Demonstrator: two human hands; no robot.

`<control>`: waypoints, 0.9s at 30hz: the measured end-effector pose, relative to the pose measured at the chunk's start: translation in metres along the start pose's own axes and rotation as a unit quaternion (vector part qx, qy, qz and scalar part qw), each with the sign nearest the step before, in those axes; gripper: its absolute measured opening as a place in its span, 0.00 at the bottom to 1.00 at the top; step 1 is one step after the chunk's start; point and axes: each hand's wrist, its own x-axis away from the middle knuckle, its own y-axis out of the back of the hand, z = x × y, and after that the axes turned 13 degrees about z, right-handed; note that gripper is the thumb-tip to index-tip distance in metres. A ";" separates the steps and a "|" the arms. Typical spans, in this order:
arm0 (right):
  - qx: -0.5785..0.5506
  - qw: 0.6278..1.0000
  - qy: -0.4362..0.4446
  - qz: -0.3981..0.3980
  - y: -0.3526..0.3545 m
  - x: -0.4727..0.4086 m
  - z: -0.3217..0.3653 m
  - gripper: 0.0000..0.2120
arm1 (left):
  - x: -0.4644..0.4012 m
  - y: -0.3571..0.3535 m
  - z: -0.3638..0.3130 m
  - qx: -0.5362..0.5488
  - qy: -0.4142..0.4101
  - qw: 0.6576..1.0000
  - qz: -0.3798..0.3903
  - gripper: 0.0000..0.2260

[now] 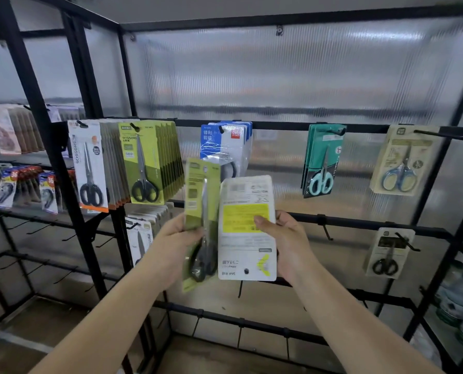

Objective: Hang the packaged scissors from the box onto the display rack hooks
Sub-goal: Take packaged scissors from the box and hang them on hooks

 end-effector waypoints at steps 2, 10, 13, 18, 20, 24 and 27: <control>-0.023 1.000 -0.018 -0.002 0.008 0.000 0.003 0.13 | -0.001 0.008 0.001 -0.005 -0.020 1.000 -0.016 0.11; 0.106 0.989 0.092 -0.039 0.011 -0.003 0.015 0.19 | -0.003 0.020 0.005 0.051 -0.010 0.998 -0.022 0.11; 0.158 0.977 0.143 -0.017 0.006 -0.002 0.014 0.16 | -0.004 0.015 0.005 0.075 -0.001 0.997 -0.018 0.11; 0.261 0.948 0.183 -0.021 0.008 -0.002 0.004 0.21 | -0.005 0.007 0.006 0.124 0.006 0.992 -0.027 0.09; 0.236 0.957 0.165 -0.021 0.007 0.003 0.006 0.14 | -0.004 0.007 0.007 0.109 0.005 0.993 -0.040 0.09; 0.218 0.971 0.098 -0.017 0.007 0.007 0.012 0.15 | -0.002 0.005 0.009 0.096 0.004 0.994 -0.041 0.09; 0.189 0.980 0.056 -0.014 0.007 0.008 0.016 0.18 | 0.001 0.011 0.010 0.116 0.007 0.992 -0.053 0.08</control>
